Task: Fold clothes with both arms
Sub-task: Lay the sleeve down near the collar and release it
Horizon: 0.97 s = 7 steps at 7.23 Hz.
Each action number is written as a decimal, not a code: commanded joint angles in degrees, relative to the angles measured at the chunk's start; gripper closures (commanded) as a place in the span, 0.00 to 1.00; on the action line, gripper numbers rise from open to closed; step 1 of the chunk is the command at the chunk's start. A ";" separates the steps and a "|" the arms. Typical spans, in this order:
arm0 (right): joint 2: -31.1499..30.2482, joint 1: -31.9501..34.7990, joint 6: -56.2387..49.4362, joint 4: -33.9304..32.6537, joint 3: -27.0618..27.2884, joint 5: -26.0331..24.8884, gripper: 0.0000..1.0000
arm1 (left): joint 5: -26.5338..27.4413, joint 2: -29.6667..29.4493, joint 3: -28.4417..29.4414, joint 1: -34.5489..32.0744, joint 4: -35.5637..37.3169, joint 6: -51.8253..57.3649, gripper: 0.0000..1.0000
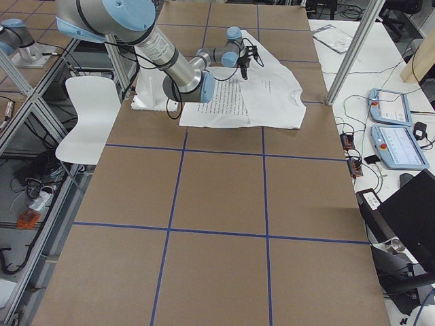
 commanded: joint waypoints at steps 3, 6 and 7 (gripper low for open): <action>-2.77 6.47 -3.51 -24.29 17.67 10.87 0.01 | 4.37 8.85 -0.68 9.01 -18.98 -23.51 0.01; -14.70 15.77 -8.57 -38.03 37.96 20.54 0.00 | 12.19 17.64 -4.90 17.60 -28.18 -44.64 0.04; -18.83 17.45 -12.79 -41.29 44.21 20.82 0.00 | 14.12 18.36 -4.64 20.94 -31.01 -52.99 0.10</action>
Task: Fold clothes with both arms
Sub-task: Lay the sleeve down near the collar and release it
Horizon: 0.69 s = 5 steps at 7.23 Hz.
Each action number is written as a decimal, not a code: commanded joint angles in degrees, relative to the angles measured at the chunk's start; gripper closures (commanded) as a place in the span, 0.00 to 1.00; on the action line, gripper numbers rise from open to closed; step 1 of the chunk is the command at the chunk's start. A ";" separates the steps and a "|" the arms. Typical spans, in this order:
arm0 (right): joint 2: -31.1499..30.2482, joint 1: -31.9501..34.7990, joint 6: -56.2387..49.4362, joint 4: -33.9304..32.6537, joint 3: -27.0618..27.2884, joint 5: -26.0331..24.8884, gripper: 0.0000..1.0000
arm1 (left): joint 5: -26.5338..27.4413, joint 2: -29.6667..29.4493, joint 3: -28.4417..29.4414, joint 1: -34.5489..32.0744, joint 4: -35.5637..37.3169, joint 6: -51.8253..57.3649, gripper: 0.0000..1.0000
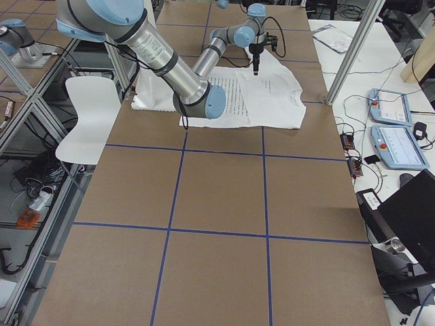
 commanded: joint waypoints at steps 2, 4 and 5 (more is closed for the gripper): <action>-9.45 3.66 -6.34 -5.50 12.93 1.76 0.00 | 3.18 3.13 0.16 5.71 -4.51 -14.87 0.19; -9.55 3.57 -6.34 -5.50 13.30 1.67 0.00 | 3.35 4.19 0.25 6.59 -4.69 -16.55 0.22; -9.55 3.49 -6.34 -5.50 13.30 1.67 0.00 | 4.13 4.19 0.68 7.21 -4.60 -16.82 0.22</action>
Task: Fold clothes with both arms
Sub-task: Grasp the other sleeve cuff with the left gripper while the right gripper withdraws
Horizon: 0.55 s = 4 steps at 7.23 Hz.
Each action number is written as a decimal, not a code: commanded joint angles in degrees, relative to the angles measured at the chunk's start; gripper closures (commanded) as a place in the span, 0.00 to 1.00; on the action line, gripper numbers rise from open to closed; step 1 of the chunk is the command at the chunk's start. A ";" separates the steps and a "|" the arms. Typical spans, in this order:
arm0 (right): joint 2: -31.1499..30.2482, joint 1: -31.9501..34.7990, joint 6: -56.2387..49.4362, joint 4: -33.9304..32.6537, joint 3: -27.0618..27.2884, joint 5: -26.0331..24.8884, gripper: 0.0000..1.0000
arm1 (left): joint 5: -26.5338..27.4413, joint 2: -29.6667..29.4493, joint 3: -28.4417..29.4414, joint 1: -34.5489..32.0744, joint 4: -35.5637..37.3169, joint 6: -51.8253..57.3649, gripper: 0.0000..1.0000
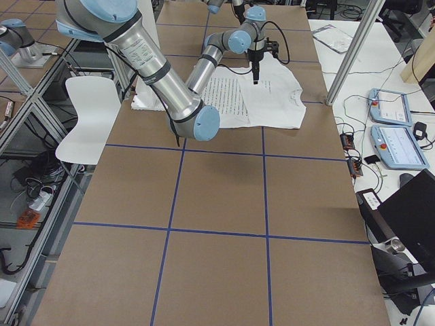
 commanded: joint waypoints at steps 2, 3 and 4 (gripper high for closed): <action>-0.28 -0.06 -0.04 0.06 0.18 -0.20 0.00 | 0.67 0.01 0.89 1.34 0.02 -0.65 0.23; -0.28 -0.06 -0.04 0.06 0.18 -0.20 0.00 | 0.67 -0.08 0.90 1.60 0.02 -0.65 0.29; -0.20 -0.06 -0.04 0.06 0.27 -0.29 0.00 | 0.76 -0.25 0.98 1.95 0.02 -0.65 0.34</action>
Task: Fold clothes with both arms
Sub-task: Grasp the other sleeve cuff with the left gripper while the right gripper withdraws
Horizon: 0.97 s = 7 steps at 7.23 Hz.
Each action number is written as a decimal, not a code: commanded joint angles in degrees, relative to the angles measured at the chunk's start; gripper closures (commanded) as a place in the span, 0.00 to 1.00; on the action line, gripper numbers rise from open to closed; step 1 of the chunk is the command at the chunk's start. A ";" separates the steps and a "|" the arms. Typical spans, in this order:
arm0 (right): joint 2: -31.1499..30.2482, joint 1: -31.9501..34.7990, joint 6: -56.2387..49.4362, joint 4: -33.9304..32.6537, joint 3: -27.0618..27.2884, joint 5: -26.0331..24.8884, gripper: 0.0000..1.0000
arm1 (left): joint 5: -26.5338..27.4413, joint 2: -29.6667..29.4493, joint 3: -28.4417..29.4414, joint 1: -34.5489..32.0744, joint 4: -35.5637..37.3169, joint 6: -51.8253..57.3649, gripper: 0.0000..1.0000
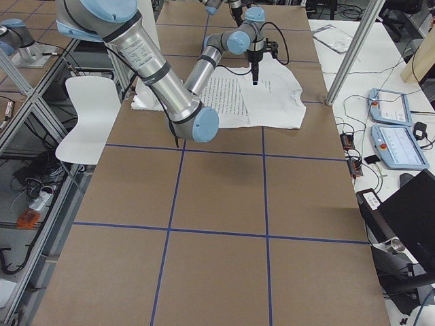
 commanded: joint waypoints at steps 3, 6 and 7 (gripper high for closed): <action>-0.04 -0.01 0.09 0.00 0.24 -0.43 0.00 | 0.86 -0.61 0.37 0.48 0.09 -0.09 0.63; -1.09 0.08 0.00 0.09 0.24 0.01 0.00 | -0.27 -1.14 -3.48 0.48 0.78 0.08 1.00; -1.96 0.17 -0.09 0.09 1.02 0.10 0.00 | -1.32 -1.40 -5.33 0.48 2.01 0.17 1.00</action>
